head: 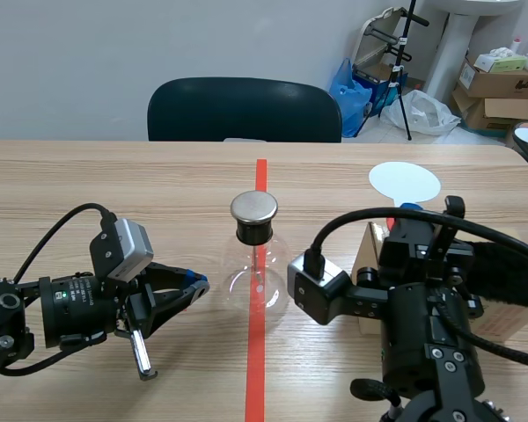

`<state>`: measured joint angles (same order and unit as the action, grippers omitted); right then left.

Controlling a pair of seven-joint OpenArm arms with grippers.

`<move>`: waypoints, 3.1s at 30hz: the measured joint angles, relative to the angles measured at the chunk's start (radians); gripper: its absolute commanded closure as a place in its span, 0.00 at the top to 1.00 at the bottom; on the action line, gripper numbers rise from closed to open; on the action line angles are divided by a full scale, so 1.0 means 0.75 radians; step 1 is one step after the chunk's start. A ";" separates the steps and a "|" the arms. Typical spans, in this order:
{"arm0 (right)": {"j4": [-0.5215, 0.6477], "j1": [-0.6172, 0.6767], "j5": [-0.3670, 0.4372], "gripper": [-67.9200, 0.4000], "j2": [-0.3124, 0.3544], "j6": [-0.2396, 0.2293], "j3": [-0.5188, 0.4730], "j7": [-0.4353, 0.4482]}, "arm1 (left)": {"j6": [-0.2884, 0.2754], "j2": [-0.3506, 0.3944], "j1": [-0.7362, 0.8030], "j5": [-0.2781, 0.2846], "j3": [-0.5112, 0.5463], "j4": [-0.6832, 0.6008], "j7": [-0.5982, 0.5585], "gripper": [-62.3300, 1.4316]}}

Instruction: Do the electroscope experiment

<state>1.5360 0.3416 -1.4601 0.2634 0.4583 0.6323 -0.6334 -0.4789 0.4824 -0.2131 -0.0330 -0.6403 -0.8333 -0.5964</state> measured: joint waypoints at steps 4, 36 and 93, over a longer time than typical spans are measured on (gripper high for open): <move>0.000 0.000 0.000 0.02 0.000 0.000 0.000 0.081 | 0.000 0.000 0.000 0.000 0.000 0.000 0.000 0.07; 0.000 0.000 0.000 0.02 0.000 -0.001 0.000 0.803 | 0.000 0.000 0.000 0.000 0.000 -0.001 0.000 0.07; 0.000 0.000 0.000 0.02 0.000 -0.001 0.000 0.217 | 0.000 0.000 0.000 0.000 0.000 -0.001 0.000 0.07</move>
<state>1.5360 0.3416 -1.4601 0.2634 0.4580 0.6323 -0.4709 -0.4789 0.4824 -0.2131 -0.0330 -0.6403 -0.8337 -0.5964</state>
